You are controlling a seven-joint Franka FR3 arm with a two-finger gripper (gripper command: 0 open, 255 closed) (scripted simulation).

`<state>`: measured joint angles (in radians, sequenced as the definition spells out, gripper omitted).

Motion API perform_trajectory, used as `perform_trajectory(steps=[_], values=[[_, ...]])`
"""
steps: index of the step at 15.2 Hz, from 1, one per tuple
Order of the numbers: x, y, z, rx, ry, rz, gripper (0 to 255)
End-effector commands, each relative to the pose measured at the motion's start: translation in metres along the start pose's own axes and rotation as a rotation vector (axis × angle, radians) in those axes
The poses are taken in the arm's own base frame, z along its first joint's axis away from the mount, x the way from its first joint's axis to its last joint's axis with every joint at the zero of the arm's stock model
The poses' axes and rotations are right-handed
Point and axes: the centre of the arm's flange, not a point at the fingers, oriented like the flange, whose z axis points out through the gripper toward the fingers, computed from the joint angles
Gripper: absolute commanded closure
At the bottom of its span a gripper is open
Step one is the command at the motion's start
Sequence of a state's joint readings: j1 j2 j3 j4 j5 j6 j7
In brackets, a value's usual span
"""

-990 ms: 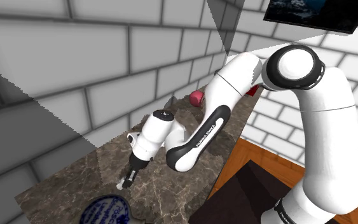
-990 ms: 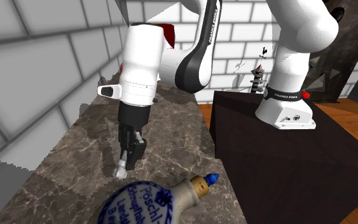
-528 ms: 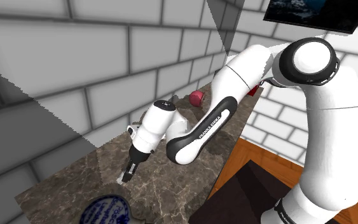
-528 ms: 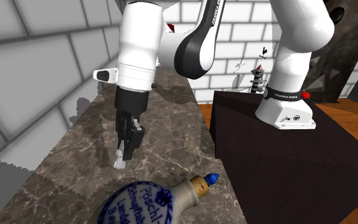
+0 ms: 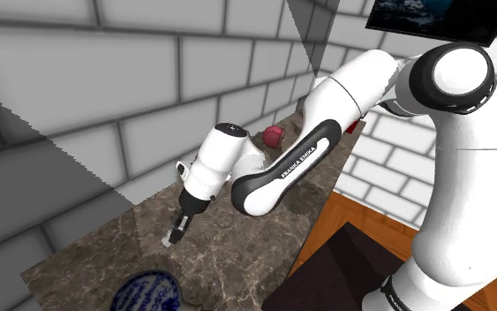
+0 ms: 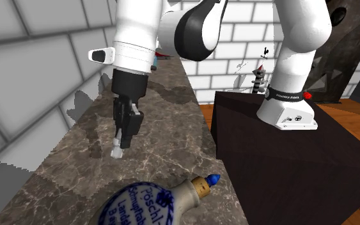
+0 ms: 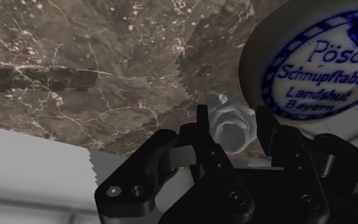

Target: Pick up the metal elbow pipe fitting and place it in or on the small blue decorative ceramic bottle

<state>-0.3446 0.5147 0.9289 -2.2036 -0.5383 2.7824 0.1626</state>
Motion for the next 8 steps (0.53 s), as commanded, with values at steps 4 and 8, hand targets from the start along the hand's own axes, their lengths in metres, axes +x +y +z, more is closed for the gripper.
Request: perform_trajectory(steps=[4,8], values=[[-0.009,-0.052,-0.001,0.000,0.000,0.000,255],[-0.020,-0.104,0.002,0.000,0.000,0.000,255]])
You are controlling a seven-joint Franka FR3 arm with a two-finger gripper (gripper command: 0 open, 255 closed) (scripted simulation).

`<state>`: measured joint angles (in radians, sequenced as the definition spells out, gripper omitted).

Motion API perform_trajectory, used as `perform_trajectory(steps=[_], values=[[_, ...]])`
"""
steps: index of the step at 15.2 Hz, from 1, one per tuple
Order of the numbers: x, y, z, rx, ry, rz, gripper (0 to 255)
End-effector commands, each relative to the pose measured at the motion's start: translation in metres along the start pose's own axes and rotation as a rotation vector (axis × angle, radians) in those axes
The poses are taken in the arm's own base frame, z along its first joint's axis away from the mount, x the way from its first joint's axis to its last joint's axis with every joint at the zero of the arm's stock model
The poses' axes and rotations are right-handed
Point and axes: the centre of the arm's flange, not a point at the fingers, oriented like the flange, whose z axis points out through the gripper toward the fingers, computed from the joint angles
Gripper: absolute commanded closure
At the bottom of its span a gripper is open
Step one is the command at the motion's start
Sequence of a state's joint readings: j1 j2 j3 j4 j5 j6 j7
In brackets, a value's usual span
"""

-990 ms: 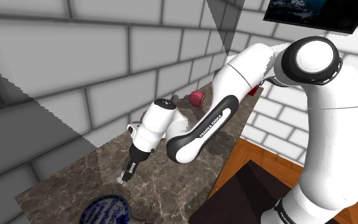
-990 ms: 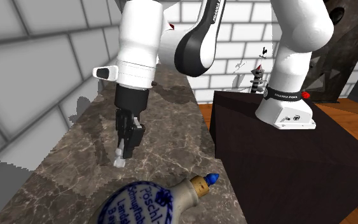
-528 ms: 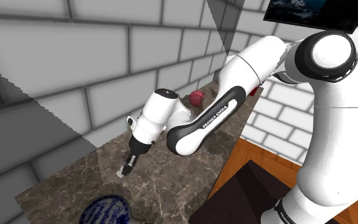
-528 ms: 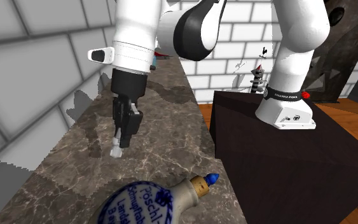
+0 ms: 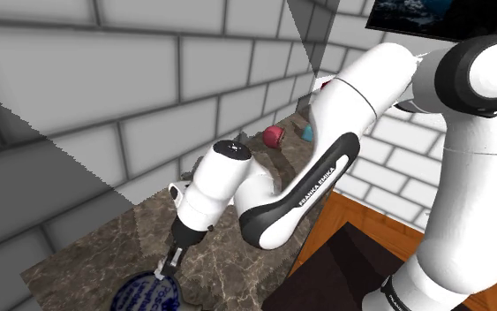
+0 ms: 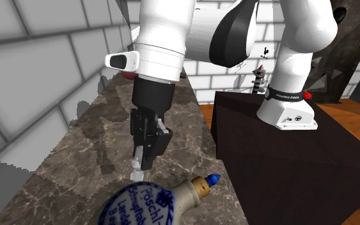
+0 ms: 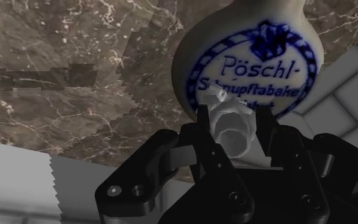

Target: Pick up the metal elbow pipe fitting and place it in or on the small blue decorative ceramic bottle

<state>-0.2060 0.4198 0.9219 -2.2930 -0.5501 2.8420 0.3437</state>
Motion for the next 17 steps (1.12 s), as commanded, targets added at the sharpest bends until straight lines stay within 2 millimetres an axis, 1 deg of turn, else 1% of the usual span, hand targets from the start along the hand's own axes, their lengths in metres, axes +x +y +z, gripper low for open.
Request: perform_trajectory(steps=[1,2,15,17], values=[[-0.008,-0.028,0.000,0.000,0.000,0.002,255],[-0.011,-0.042,0.001,0.000,0.000,0.002,255],[-0.034,-0.034,0.065,0.000,0.000,0.002,255],[-0.034,-0.034,0.067,0.000,0.000,0.002,255]])
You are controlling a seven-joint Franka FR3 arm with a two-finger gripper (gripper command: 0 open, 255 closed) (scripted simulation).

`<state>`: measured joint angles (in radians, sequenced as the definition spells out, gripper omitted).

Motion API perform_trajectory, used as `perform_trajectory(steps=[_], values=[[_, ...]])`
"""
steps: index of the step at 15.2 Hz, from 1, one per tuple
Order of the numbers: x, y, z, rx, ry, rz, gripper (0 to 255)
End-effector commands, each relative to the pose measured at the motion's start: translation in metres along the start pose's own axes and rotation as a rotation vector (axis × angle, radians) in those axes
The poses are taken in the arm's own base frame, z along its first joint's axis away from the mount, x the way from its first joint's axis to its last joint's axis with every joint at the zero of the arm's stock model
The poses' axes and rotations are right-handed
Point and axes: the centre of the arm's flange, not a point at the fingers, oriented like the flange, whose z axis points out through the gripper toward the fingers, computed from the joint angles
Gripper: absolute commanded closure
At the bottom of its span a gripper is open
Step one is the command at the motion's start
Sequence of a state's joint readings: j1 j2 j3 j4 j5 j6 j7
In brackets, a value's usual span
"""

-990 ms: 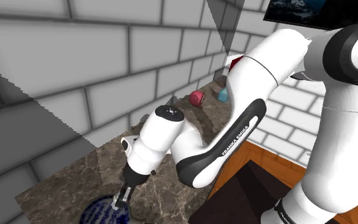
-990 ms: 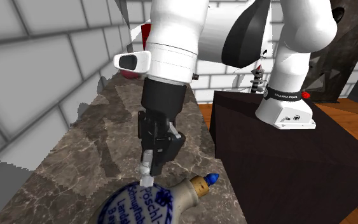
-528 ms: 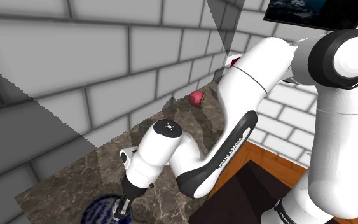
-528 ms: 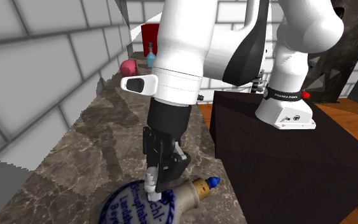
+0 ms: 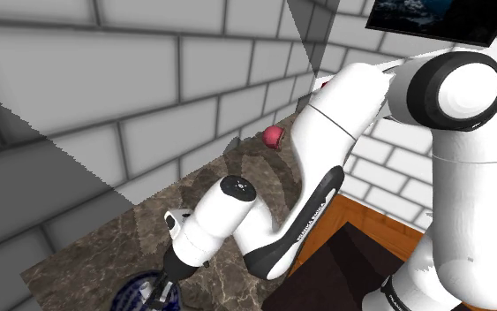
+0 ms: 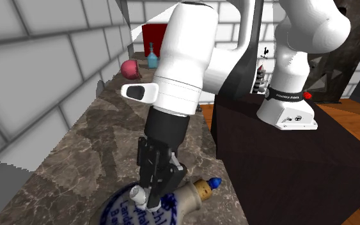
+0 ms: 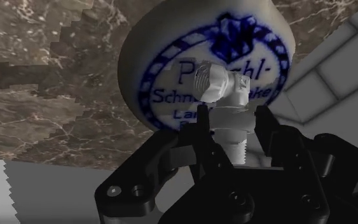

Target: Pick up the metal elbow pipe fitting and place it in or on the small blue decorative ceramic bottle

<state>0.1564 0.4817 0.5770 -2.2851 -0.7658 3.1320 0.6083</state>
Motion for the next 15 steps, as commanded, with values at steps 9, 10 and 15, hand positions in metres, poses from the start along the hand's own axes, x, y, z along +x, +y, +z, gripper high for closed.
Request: perform_trajectory(steps=[9,10,15], values=[[-0.010,0.008,0.005,-0.057,-0.124,-0.001,0],[-0.011,0.007,0.005,-0.057,-0.124,-0.001,0],[-0.013,0.004,-0.023,-0.061,-0.121,0.000,0]])
